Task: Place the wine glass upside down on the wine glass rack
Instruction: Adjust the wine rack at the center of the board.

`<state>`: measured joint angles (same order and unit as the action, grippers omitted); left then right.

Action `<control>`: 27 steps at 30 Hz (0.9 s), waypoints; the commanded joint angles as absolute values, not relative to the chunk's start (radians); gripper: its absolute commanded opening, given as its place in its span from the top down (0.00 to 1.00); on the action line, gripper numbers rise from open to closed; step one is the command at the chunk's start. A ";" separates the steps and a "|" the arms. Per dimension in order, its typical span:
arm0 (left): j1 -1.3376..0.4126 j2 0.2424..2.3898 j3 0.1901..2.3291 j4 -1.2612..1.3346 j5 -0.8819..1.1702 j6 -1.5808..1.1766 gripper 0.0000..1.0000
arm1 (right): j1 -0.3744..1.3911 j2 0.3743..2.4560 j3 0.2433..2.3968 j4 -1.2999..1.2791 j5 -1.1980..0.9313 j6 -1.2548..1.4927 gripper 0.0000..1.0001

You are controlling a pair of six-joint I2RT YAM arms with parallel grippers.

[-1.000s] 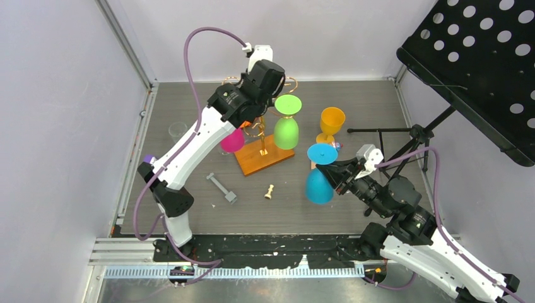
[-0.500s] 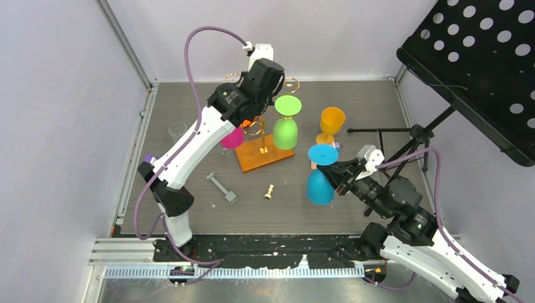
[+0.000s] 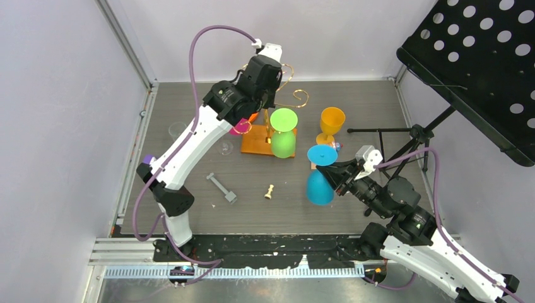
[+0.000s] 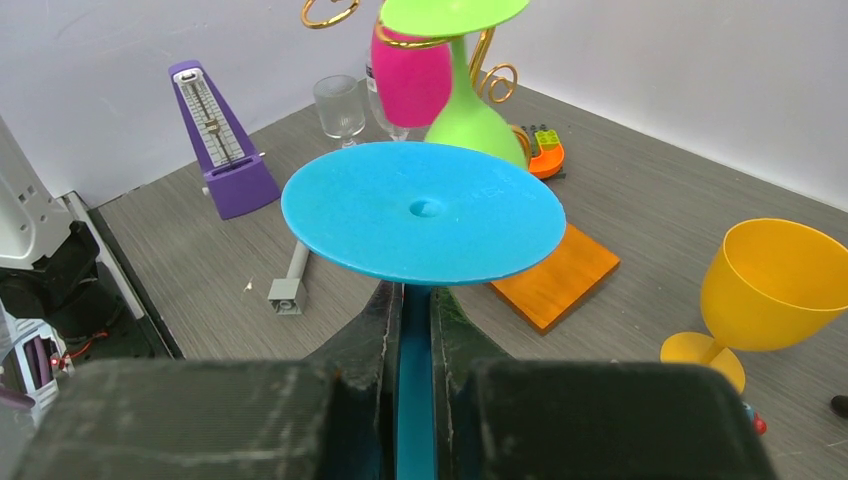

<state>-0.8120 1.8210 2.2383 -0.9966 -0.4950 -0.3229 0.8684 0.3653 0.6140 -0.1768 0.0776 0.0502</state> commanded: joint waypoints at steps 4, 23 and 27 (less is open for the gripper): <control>-0.772 1.775 2.341 -0.955 -0.405 -0.235 1.00 | 0.872 0.382 0.622 -0.124 0.092 0.040 0.94; -0.740 1.830 2.336 -0.965 -0.345 -0.211 1.00 | 0.871 0.384 0.621 -0.126 0.094 0.041 0.94; -0.739 1.822 2.319 -0.952 -0.344 -0.216 1.00 | 0.871 0.381 0.621 -0.130 0.094 0.041 0.94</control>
